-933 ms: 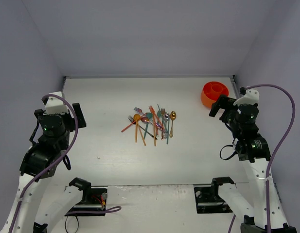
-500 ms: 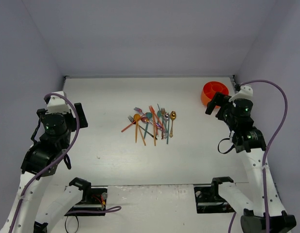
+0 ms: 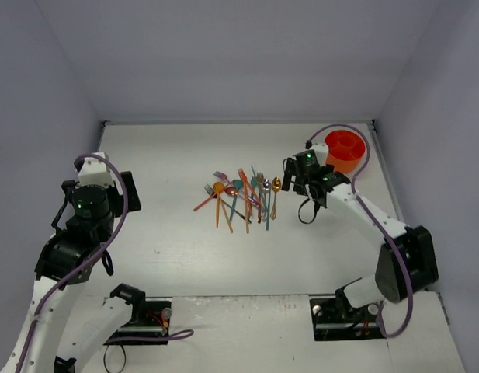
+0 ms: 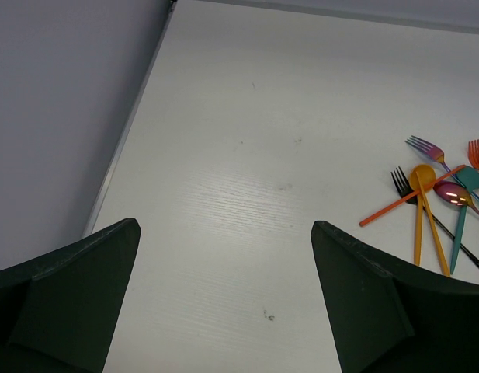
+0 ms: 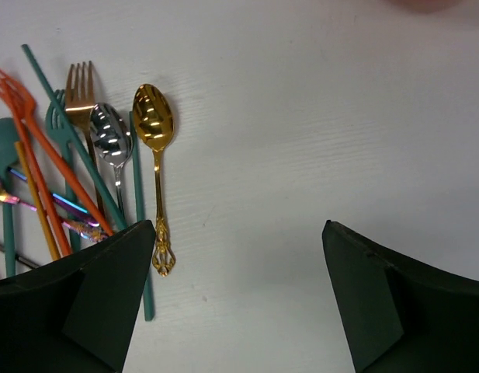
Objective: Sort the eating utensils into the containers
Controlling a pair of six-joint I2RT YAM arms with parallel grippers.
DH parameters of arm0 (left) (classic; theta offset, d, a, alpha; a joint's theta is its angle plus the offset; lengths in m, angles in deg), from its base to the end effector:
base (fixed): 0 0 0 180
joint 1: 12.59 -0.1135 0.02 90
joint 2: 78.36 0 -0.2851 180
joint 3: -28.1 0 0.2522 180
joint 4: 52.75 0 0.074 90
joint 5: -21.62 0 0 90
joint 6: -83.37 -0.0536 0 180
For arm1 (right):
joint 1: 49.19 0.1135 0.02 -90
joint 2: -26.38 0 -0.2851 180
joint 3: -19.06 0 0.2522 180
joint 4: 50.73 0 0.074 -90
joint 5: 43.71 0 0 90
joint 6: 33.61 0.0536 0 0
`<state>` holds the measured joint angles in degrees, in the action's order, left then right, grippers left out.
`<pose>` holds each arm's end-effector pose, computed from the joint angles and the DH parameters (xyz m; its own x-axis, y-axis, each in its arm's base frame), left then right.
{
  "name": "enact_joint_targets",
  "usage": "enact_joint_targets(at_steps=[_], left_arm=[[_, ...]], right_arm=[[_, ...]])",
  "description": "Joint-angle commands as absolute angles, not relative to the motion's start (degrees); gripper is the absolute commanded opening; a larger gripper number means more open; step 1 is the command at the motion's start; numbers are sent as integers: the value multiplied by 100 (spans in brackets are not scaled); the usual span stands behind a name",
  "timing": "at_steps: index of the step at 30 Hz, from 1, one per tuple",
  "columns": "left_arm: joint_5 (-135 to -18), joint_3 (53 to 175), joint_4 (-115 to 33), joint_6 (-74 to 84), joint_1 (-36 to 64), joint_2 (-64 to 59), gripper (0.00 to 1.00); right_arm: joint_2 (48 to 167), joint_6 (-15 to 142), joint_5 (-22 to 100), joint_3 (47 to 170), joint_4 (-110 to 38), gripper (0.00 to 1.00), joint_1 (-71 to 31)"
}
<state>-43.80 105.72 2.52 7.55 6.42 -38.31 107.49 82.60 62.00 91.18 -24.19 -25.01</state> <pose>0.1194 -0.0175 0.4134 -0.2595 -0.1462 -0.9546 -0.1465 0.9830 -0.1108 0.3045 0.1208 0.2828 -0.5610 0.2142 -0.7996 0.0607 0.9740 0.2183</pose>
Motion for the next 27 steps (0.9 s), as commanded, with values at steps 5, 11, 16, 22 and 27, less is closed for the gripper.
enact_joint_targets(at_steps=[5,11,16,22,27], left_arm=[[-4060,10496,307,805,649,-3854,91],[-4017,10497,358,814,649,-3854,91],[-4026,10496,443,814,649,-3863,91],[-4102,10471,452,866,649,-3846,91],[-4157,10505,487,867,649,-3819,91]], right_arm=[[11900,9001,6704,9705,-3160,62,-2099],[12538,9192,6697,9938,-3223,44,-2008],[12864,9280,6527,9989,-3267,39,-1983],[13073,9332,6451,10004,-3318,30,-1975],[13219,9322,6370,10059,-3372,27,-1975]])
